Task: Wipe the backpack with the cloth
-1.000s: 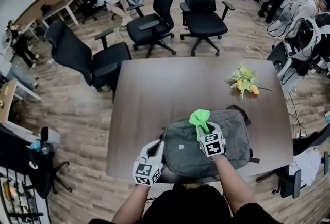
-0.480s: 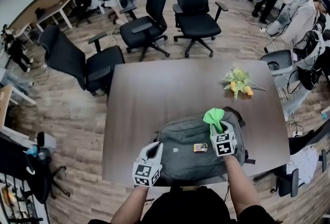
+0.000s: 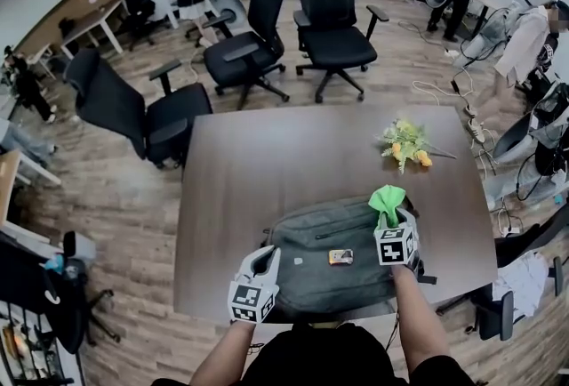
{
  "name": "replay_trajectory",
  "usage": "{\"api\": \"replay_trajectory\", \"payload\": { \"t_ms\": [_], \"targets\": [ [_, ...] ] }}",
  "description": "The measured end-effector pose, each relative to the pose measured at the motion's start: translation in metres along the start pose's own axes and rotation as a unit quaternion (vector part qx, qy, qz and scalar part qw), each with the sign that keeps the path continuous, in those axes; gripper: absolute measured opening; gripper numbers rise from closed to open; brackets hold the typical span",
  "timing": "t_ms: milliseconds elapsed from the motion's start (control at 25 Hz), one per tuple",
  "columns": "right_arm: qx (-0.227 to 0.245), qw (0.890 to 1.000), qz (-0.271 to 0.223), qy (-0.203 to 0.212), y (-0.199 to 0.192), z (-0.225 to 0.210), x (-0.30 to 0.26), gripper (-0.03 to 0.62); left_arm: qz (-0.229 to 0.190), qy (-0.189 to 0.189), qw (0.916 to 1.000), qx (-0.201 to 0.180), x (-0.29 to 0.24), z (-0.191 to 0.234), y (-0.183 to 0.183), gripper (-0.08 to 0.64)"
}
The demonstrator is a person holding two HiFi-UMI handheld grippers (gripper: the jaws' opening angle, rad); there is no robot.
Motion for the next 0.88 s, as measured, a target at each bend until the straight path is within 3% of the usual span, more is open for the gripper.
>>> {"api": "replay_trajectory", "payload": {
  "t_ms": [400,880],
  "targets": [
    [0.0,1.0,-0.025,0.018,0.009,0.007,0.022,0.106,-0.004,0.01,0.9999,0.0,0.004,-0.002,-0.003,0.018],
    [-0.019,0.983,-0.095,0.157,0.031,0.123,0.039,0.106,-0.007,0.037,0.9992,0.017,0.036,0.013,-0.013,0.018]
  ]
}}
Point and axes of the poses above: the fingertips, and each gripper's own axes: x backward along the fingers, z to its left, y out of its top, the point moved 6 cm from there along x, backward along the fingers, and after that the axes turned 15 degrees about x, right-handed, at the moved point
